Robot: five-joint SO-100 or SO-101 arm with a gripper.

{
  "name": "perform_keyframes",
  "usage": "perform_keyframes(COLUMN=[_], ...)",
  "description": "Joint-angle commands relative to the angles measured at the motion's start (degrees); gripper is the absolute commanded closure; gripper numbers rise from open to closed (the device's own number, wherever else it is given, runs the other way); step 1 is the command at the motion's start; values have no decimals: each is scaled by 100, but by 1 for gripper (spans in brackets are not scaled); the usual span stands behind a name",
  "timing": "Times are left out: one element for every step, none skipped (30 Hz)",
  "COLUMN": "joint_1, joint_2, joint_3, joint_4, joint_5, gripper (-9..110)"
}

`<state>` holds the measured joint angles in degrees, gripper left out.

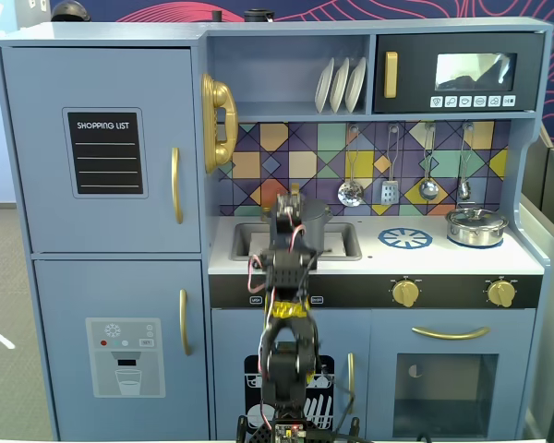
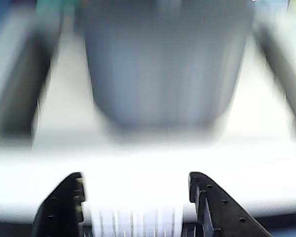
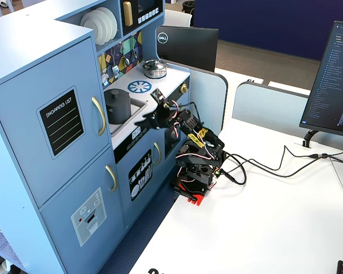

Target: Pick up the lid from the counter and put it on the gray recipient

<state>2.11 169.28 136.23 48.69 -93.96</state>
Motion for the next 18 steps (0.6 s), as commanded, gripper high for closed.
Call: perform_keyframes(joint_1=[62, 26, -26, -62, -79, -88, -97, -88, -70, -62, -62, -53, -62, -123, -167, -193, -220, -272], joint_2=[747, 896, 1020, 1116, 1187, 1266, 1274, 1274, 1274, 1274, 1274, 1274, 1274, 1274, 1274, 1283, 1283, 1283], joint_3=[844, 1151, 1433, 1731, 2021, 2285, 2549, 2786, 2997, 3199, 3393, 3560, 3560, 3560, 3560, 3560, 3560, 3568], joint_4=[176, 132, 53, -18, -35, -9, 35, 70, 105, 167, 185, 193, 571, 905, 1222, 1573, 1881, 2127], joint_5=[-79, -53, 26, 53, -9, -114, -316, -519, -615, -712, -703, -606, -422, -79, 105, 167, 237, 431], gripper=[86, 87, 89, 92, 96, 98, 99, 100, 101, 101, 101, 101, 101, 101, 101, 101, 101, 101])
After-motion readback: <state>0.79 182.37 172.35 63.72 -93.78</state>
